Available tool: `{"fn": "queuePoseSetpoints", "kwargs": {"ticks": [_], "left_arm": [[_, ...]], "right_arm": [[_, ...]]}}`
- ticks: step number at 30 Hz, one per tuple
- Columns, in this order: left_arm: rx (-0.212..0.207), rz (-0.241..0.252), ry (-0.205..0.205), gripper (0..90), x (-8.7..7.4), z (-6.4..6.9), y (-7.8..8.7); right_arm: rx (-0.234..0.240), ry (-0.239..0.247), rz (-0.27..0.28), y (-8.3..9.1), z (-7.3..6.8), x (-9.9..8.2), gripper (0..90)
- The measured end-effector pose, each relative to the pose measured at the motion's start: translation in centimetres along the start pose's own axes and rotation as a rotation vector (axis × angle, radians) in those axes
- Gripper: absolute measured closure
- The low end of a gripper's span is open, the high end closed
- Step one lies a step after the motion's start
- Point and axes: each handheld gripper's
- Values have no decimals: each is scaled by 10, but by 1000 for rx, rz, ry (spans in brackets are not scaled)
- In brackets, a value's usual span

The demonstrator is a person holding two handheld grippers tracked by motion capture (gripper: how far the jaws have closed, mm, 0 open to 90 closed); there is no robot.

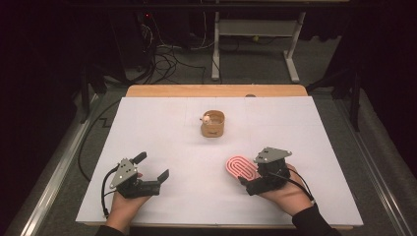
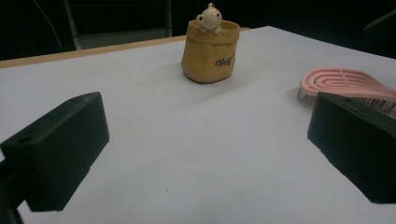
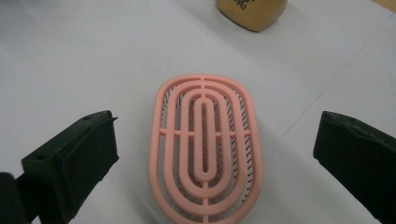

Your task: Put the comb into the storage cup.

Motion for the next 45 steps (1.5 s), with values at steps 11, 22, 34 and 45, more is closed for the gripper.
{"fn": "queuePoseSetpoints", "kwargs": {"ticks": [11, 22, 34, 45], "left_arm": [[-1, 3, 1, 0, 0, 0, 0], [3, 15, 6, 0, 1, 0, 2], [0, 10, 5, 0, 1, 0, 2], [-2, 7, 5, 0, 0, -1, 0]], "right_arm": [[14, 10, -32, -10, -3, 6, 14], [17, 20, -48, -8, -5, 8, 18], [10, 9, -124, -22, -2, 6, 39], [-10, -5, -216, -38, 3, 2, 41]]}}
Point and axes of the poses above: each handheld gripper's, and its own axes: y roughly backward along the jaws, x roughly out of its top, z roughly to its right, and after that the axes turned 12 degrees about -y, right-handed
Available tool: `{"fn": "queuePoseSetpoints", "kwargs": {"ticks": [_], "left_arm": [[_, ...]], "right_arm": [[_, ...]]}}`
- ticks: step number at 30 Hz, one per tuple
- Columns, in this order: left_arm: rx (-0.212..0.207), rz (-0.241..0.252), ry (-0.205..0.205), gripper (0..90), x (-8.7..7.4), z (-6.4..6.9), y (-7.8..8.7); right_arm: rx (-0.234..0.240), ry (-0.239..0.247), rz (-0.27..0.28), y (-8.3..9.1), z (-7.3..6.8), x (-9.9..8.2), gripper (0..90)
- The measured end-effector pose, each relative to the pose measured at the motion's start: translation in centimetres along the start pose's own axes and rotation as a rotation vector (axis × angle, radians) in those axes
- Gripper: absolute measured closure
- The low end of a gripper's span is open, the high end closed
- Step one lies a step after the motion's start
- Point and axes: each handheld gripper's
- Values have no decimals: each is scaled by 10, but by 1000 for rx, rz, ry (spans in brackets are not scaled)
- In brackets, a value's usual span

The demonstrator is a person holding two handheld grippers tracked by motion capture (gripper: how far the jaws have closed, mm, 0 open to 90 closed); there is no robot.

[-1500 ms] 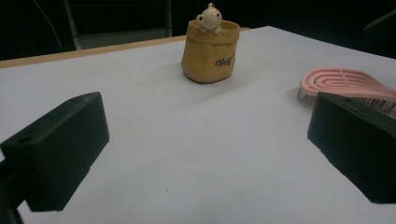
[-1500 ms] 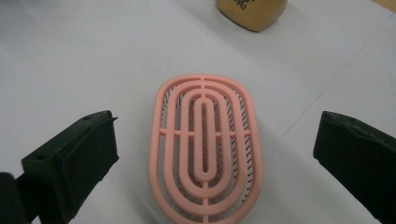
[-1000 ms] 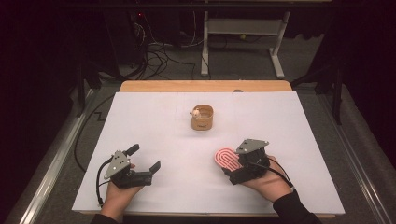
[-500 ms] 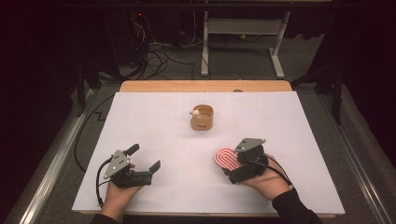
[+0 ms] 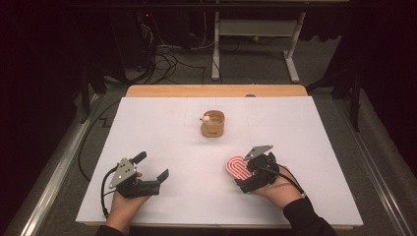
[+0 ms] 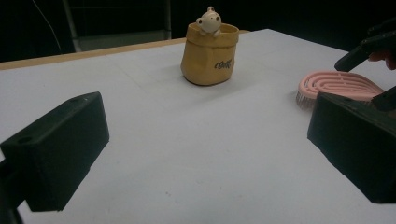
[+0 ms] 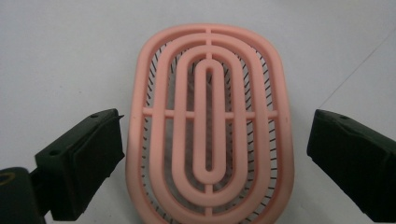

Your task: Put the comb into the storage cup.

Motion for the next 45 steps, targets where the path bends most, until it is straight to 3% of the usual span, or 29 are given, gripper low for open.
{"fn": "queuePoseSetpoints", "kwargs": {"ticks": [26, 45], "left_arm": [[3, 5, 0, 0, 0, 0, 1], [15, 13, -5, 0, 1, 0, 2]], "right_arm": [[10, 0, -73, -11, -1, 1, 179], [22, 6, -59, -12, -1, 2, 188]]}}
Point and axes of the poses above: each handheld gripper's, and its own axes: y roughly backward along the jaws, x roughly out of its top, z roughly to its right, and after that the axes turned 12 degrees about -y, right-handed
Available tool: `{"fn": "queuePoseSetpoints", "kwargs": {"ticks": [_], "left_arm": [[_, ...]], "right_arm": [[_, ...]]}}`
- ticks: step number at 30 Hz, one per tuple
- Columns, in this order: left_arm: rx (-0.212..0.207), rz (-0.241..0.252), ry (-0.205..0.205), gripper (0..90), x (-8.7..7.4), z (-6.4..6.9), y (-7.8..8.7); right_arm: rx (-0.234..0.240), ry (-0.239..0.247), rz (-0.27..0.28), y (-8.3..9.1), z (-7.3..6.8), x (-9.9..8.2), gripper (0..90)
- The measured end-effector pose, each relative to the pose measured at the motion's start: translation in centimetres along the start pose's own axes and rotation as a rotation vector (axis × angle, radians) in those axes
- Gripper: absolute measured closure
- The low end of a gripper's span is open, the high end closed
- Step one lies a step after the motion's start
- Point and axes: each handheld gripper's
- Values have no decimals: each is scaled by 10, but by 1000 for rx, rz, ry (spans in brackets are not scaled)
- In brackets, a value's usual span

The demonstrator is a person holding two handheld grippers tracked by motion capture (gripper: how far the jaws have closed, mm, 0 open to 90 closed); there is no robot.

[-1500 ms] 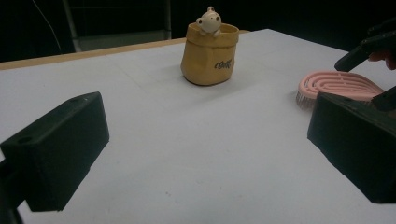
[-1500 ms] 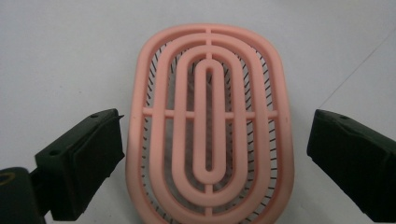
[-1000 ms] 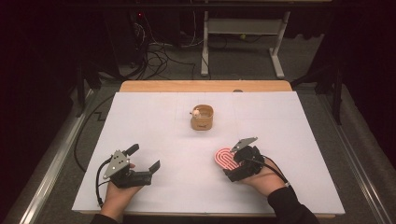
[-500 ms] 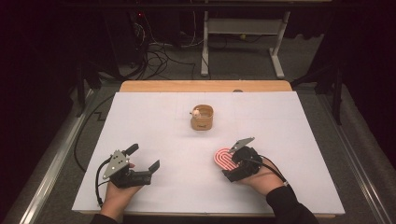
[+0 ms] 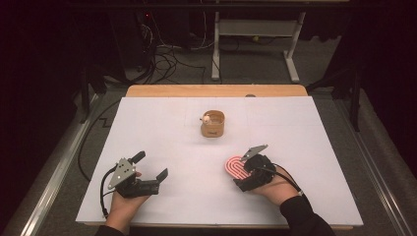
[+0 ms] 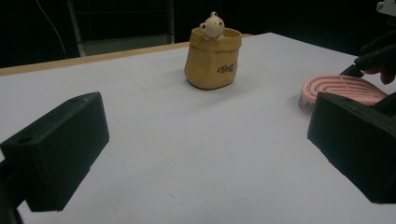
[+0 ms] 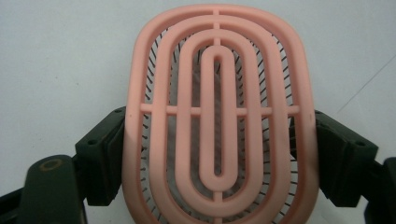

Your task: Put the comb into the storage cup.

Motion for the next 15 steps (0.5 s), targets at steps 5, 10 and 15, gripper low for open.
{"fn": "queuePoseSetpoints", "kwargs": {"ticks": [5, 10, 15], "left_arm": [[0, -3, -2, 0, 0, 0, 0], [0, -3, -3, 0, 0, 0, 0], [1, -2, -3, 0, 0, 0, 0]], "right_arm": [[1, -3, -5, -2, 1, -1, 188], [7, -12, -4, -3, 1, -1, 191], [11, -29, -13, -3, 2, 0, 193]]}}
Point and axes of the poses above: each handheld gripper's, and its own axes: y roughly backward along the jaws, x roughly out of its top, z roughly to its right, and after that the axes turned 12 degrees about -y, right-handed
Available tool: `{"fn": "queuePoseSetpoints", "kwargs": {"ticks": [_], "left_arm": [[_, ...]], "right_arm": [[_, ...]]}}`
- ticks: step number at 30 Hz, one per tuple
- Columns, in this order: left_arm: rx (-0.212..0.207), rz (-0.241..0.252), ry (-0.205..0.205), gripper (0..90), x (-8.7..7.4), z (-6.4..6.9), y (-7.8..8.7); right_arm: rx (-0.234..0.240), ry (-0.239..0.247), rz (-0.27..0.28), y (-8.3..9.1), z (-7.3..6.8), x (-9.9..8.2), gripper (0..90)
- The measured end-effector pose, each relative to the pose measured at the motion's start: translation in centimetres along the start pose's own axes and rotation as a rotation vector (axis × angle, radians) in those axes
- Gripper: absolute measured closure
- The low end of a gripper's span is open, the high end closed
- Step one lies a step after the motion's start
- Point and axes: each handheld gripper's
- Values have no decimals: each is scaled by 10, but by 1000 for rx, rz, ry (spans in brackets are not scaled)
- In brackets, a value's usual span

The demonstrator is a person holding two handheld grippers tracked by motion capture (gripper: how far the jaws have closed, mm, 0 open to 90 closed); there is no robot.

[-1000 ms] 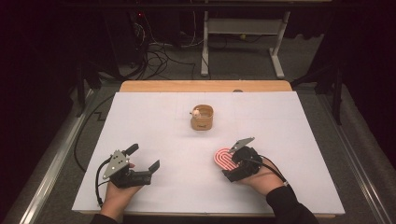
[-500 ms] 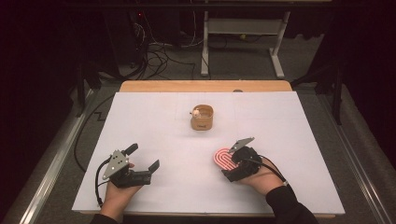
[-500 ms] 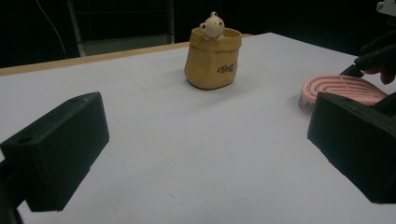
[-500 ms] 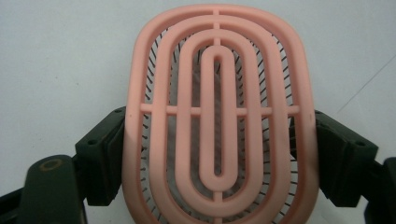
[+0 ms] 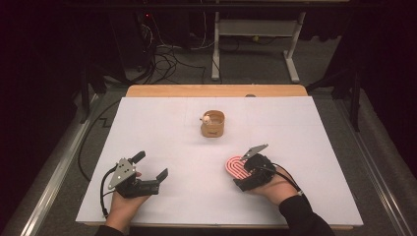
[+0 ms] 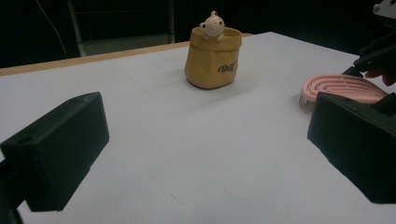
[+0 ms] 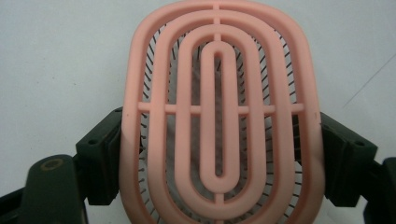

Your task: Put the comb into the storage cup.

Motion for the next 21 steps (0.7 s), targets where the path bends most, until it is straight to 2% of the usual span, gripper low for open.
{"fn": "queuePoseSetpoints", "kwargs": {"ticks": [8, 17, 21], "left_arm": [[0, 0, -1, 0, 0, 0, 0], [1, -1, -1, 0, 0, 0, 0], [1, -2, 0, 0, 0, 0, 0]], "right_arm": [[-24, 26, 13, -1, -4, -1, 198], [-15, 29, 25, 1, -3, -3, 201], [-8, 25, 46, 3, -3, -4, 202]]}}
Point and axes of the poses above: each handheld gripper's, and its own axes: y roughly backward along the jaws, x roughly out of its top, z roughly to its right, and after that the axes turned 12 degrees about -y, right-handed
